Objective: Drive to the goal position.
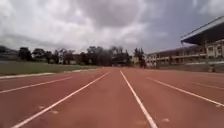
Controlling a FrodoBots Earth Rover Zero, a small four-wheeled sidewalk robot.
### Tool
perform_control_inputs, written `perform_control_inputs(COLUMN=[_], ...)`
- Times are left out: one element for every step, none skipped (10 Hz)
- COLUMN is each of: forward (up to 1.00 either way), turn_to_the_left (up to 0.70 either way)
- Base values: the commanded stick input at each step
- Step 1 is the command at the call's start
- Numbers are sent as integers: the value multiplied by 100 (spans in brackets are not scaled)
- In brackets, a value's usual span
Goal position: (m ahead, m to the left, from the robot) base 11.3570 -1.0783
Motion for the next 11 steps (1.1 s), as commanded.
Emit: perform_control_inputs(forward=[60, 60, 60, 60, 60, 60, 60, 60, 60, 60, 60], turn_to_the_left=[0, 0, 0, 0, 0, 0, 0, 0, 0, 0, 0])
